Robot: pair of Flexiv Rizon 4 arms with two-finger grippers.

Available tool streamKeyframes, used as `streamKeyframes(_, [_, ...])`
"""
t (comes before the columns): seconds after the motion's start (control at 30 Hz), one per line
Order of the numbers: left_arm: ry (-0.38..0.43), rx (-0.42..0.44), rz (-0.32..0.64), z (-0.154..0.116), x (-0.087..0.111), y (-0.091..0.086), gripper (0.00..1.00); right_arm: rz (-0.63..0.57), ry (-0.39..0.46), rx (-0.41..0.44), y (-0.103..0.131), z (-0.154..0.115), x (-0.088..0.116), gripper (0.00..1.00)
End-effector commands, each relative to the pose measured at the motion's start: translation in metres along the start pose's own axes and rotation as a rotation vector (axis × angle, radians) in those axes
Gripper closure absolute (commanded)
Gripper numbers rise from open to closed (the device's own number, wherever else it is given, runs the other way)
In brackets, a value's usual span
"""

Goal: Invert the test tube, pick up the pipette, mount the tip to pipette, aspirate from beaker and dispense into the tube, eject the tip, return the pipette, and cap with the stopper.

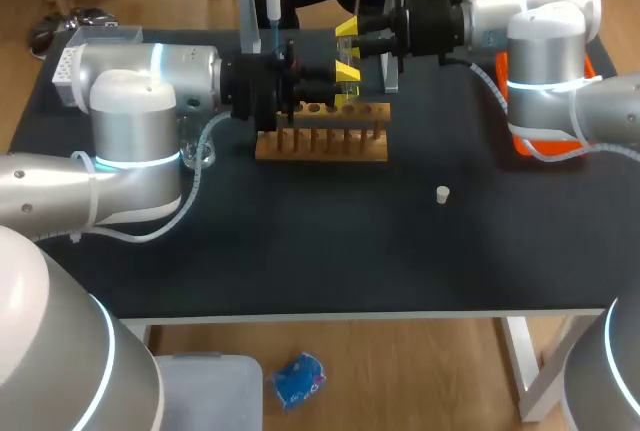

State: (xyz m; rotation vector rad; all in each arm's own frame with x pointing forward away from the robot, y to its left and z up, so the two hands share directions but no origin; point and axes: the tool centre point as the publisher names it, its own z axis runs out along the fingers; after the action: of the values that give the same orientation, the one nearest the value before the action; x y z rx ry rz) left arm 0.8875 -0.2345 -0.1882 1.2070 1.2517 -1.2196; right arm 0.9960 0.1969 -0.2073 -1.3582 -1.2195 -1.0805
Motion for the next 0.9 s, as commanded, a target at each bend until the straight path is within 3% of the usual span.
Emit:
streamKeyframes(0.03, [-0.004,0.007,0.007,-0.001,-0.001,0.002,1.0,-0.001,-0.003,0.001,-0.001,-0.001,-0.001,0.97])
streamKeyframes(0.07, [-0.005,0.008,0.007,-0.001,-0.001,0.002,1.0,-0.001,-0.003,0.001,-0.001,-0.001,-0.001,0.0])
streamKeyframes(0.53, [0.0,0.003,0.001,-0.003,-0.001,0.001,1.0,-0.001,-0.003,0.001,-0.001,-0.001,-0.001,0.0])
streamKeyframes(0.9, [0.002,0.003,-0.004,-0.004,-0.001,0.001,1.0,-0.06,0.041,-0.033,0.004,-0.019,0.009,0.0])
